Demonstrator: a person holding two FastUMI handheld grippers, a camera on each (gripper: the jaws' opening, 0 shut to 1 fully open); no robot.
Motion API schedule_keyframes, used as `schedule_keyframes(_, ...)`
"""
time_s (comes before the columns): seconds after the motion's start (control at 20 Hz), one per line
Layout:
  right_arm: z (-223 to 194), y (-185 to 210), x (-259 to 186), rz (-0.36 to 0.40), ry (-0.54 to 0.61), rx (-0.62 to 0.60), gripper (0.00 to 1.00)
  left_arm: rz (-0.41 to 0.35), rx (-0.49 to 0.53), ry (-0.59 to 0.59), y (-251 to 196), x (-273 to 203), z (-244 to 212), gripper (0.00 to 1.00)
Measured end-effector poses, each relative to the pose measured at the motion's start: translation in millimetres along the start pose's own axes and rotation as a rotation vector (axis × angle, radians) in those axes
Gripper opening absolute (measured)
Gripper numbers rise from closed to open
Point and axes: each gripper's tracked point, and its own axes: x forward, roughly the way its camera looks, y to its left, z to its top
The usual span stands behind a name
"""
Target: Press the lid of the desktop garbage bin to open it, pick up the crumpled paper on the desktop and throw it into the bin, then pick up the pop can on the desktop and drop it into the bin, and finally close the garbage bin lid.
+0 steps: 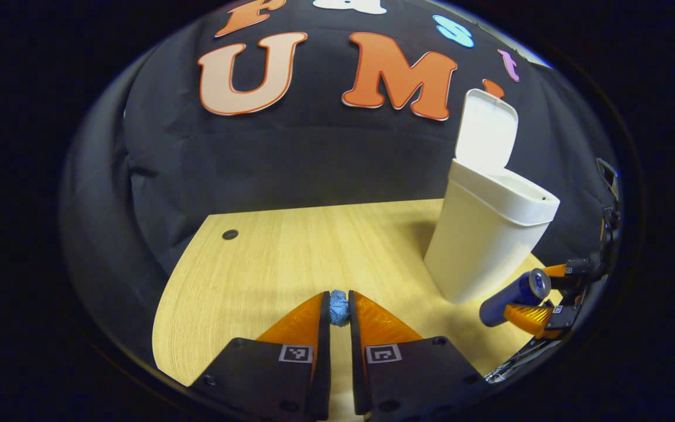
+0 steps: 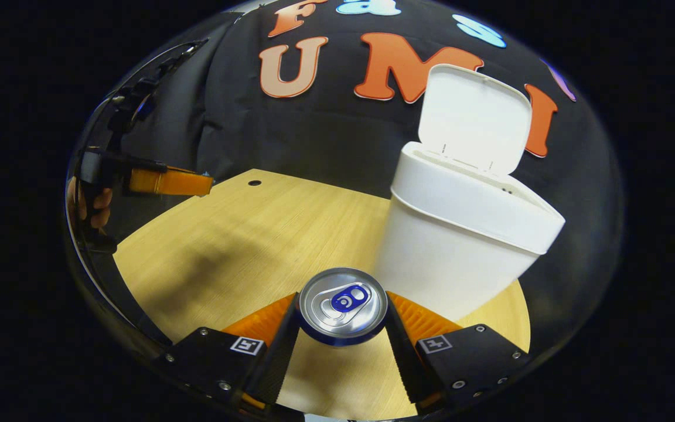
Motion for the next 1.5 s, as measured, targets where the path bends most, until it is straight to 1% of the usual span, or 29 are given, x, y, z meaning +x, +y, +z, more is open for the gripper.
schedule_keyframes(0.25,0.2,-6.4,5.1,-0.052,-0.014,0.053,0.81,-0.119,0.029,-0.094,-66.2,0.2,55.9,0.19)
schedule_keyframes(0.4,0.1,-9.4,2.8,-0.076,-0.012,0.074,0.81,-0.182,0.044,-0.128,-105.6,2.4,79.1,0.19)
schedule_keyframes(0.6,6.6,-13.9,5.1,-0.096,-0.013,0.093,0.81,-0.243,0.061,-0.160,-151.6,4.3,99.9,0.19)
schedule_keyframes(0.7,3.4,-17.9,1.7,-0.099,-0.017,0.100,0.81,-0.262,0.063,-0.169,-170.7,7.1,108.8,0.19)
schedule_keyframes(1.15,5.4,-29.1,-3.3,-0.080,-0.031,0.093,0.81,-0.295,0.055,-0.205,-235.6,16.6,127.6,0.19)
schedule_keyframes(1.35,7.3,-35.1,-3.1,-0.074,-0.045,0.093,0.81,-0.272,0.057,-0.184,-250.4,32.7,121.0,0.19)
schedule_keyframes(1.4,9.1,-35.8,-2.7,-0.070,-0.049,0.092,0.81,-0.261,0.055,-0.172,-252.2,37.1,117.6,0.21)
schedule_keyframes(1.5,11.7,-39.1,-5.1,-0.071,-0.060,0.084,0.80,-0.246,0.046,-0.163,-257.5,42.9,112.7,0.19)
